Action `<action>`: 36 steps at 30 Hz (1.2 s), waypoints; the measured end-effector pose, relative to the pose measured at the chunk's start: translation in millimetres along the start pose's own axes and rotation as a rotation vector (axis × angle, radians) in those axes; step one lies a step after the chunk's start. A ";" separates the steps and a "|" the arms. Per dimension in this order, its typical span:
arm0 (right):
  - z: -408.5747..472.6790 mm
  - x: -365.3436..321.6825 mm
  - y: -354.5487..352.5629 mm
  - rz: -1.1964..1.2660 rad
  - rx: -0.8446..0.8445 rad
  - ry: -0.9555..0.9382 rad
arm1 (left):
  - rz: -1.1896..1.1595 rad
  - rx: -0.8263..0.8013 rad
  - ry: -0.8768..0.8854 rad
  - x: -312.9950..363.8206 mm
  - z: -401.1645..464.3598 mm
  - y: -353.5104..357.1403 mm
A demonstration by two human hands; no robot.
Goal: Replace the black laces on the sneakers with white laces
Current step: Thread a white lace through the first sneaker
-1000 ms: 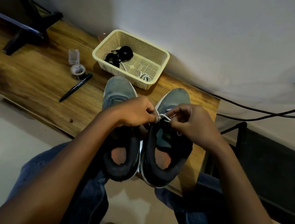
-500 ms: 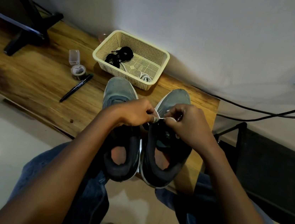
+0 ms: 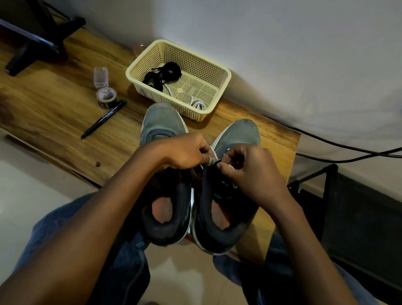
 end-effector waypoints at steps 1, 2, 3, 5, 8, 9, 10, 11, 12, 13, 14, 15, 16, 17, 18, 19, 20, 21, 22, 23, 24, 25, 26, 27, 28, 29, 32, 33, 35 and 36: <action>0.2 0.5 -0.2 0.010 0.001 -0.002 | 0.004 -0.002 0.004 -0.5 0.4 0.1; 0.4 1.2 -0.6 0.015 0.004 -0.001 | 0.007 -0.004 0.009 -0.5 0.5 0.0; 0.7 1.7 -0.6 0.017 0.006 0.001 | 0.009 -0.007 0.009 -1.0 0.8 -0.1; 0.3 1.5 -0.1 0.014 0.003 0.002 | 0.017 -0.011 0.005 -1.8 1.5 -0.2; 0.1 1.3 1.0 -0.015 -0.012 0.006 | 0.027 -0.003 0.005 -1.4 1.4 -0.3; 0.3 1.9 1.4 -0.028 -0.016 0.008 | 0.028 0.002 0.003 -1.6 1.5 -0.5; 0.5 2.6 1.8 -0.042 -0.019 0.011 | 0.026 0.006 0.000 -1.7 1.6 -0.6; 0.7 3.3 2.1 -0.055 -0.020 0.013 | 0.022 0.006 -0.003 -2.1 1.9 -0.5; 0.7 3.8 2.5 -0.067 -0.019 0.010 | 0.019 0.005 -0.005 -1.9 1.6 -0.1; 0.8 3.8 3.5 -0.077 -0.016 0.006 | 0.018 0.004 -0.007 -2.1 1.6 0.2; 0.3 3.2 4.4 -0.088 -0.012 0.002 | 0.017 0.007 -0.007 -2.2 1.7 0.2; 0.0 2.2 5.5 -0.102 -0.005 -0.001 | 0.013 0.010 -0.008 -2.8 2.0 0.2; -0.4 1.4 6.7 -0.120 0.007 -0.004 | 0.007 0.012 -0.009 -2.6 2.1 0.2; -0.5 0.6 7.7 -0.139 0.020 -0.005 | 0.005 0.014 -0.010 -2.8 2.1 0.2; -0.9 0.2 8.4 -0.154 0.031 -0.004 | 0.002 0.016 -0.009 -2.2 2.0 0.1; -1.5 -0.1 8.6 -0.158 0.039 -0.001 | -0.009 0.024 -0.008 -2.8 2.5 -0.2; -1.9 0.0 7.9 -0.148 0.043 0.005 | -0.035 0.037 -0.013 -3.7 2.6 -0.6; -2.0 0.6 6.6 -0.127 0.043 0.012 | -0.073 0.047 -0.021 -4.9 2.5 -1.0; -2.0 1.5 5.0 -0.104 0.039 0.020 | -0.109 0.053 -0.027 -5.9 1.9 -0.8; -2.0 2.4 3.7 -0.083 0.034 0.029 | -0.129 0.055 -0.026 -7.0 1.7 -0.9; -2.4 3.2 2.9 -0.066 0.029 0.037 | -0.133 0.054 -0.019 -7.1 1.4 -1.3; -2.3 4.2 2.7 -0.049 0.026 0.045 | -0.129 0.053 -0.010 -7.2 1.3 -1.6; -2.3 5.1 2.8 -0.031 0.027 0.051 | -0.127 0.052 -0.004 -6.3 0.8 -1.7; -2.2 5.8 3.2 -0.013 0.030 0.053 | -0.127 0.053 -0.002 -5.8 0.5 -1.8; -2.1 6.4 3.6 0.002 0.034 0.053 | -0.131 0.055 -0.003 -5.0 0.4 -1.9; -2.0 7.1 3.9 0.016 0.035 0.055 | -0.140 0.056 -0.003 -5.1 0.9 -1.8; -1.1 8.2 2.1 0.058 0.038 0.073 | -0.166 0.056 -0.003 -5.7 1.7 -1.3; -0.7 8.4 1.1 0.073 0.042 0.077 | -0.173 0.059 -0.005 -6.5 2.2 -1.4; -0.4 8.2 -0.4 0.095 0.044 0.077 | -0.160 0.064 -0.001 -6.6 2.7 -1.1; -0.4 7.8 -1.3 0.102 0.040 0.076 | -0.128 0.065 0.005 -5.8 3.1 -1.2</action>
Point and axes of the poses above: each hand's wrist, its own z-axis towards the middle knuckle, its own y-axis out of the palm, x = y × z, the point moved 5 cm from there along z, towards the middle knuckle, and after that the axes turned 8 degrees about y, right-handed, at the moved point
